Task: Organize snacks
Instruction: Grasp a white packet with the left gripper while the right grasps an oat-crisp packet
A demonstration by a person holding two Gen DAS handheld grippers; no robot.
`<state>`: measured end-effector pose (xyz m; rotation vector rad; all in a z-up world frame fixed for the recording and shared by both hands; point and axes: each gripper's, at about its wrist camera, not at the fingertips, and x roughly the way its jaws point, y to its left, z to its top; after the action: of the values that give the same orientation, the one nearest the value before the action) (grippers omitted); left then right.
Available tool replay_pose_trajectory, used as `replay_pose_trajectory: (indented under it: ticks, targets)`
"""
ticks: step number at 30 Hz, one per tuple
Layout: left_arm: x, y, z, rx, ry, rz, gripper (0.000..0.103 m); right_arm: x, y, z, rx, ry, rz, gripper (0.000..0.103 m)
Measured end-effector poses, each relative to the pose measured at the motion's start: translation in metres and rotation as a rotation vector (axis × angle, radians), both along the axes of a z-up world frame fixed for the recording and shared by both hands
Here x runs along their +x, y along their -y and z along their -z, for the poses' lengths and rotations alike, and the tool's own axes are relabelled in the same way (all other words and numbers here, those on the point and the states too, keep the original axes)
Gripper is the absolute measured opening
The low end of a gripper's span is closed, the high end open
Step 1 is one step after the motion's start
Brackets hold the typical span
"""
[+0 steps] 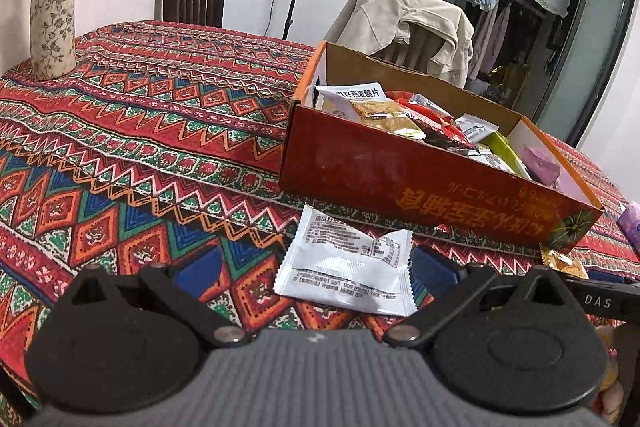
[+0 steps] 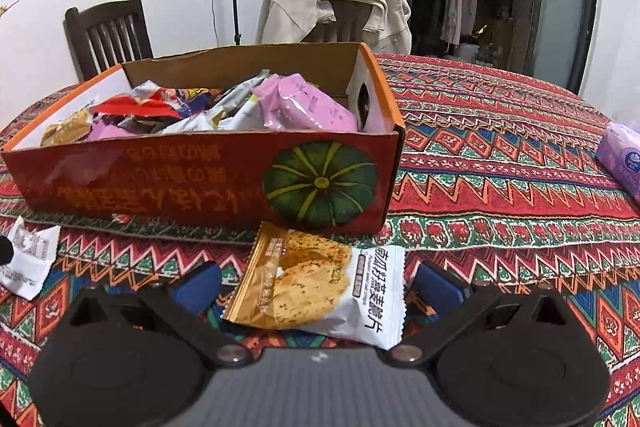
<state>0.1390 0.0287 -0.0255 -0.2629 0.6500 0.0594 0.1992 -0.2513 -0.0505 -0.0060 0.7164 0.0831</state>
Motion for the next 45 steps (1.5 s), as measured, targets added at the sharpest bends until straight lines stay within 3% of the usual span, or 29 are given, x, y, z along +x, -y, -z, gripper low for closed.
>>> replay_pose_trajectory:
  ticks: [5, 7, 12, 15, 25, 40, 45]
  targets:
    - [0.000, 0.000, 0.000, 0.001, 0.002, -0.001, 0.103, -0.002, 0.002, 0.000, 0.011, 0.007, -0.019, 0.103]
    - [-0.002, 0.000, 0.000, 0.001, 0.003, -0.002, 0.103, -0.004, 0.002, 0.000, 0.011, 0.017, -0.013, 0.098]
    - [-0.002, 0.002, -0.001, 0.015, 0.003, 0.006, 0.103, -0.011, 0.004, -0.003, 0.020, 0.053, -0.016, 0.071]
    - [-0.002, 0.003, -0.001, 0.020, 0.002, 0.002, 0.103, -0.015, 0.005, -0.004, 0.019, 0.062, -0.028, 0.065]
    - [0.002, 0.010, 0.002, 0.078, -0.011, -0.007, 0.103, -0.026, 0.007, -0.011, 0.025, 0.121, -0.034, 0.062]
    - [0.032, 0.052, 0.002, 0.254, -0.103, 0.034, 0.103, -0.037, 0.008, -0.018, 0.044, 0.165, -0.084, 0.062]
    - [0.038, 0.046, 0.010, 0.225, -0.123, -0.005, 0.103, -0.041, 0.007, -0.021, 0.049, 0.184, -0.100, 0.062]
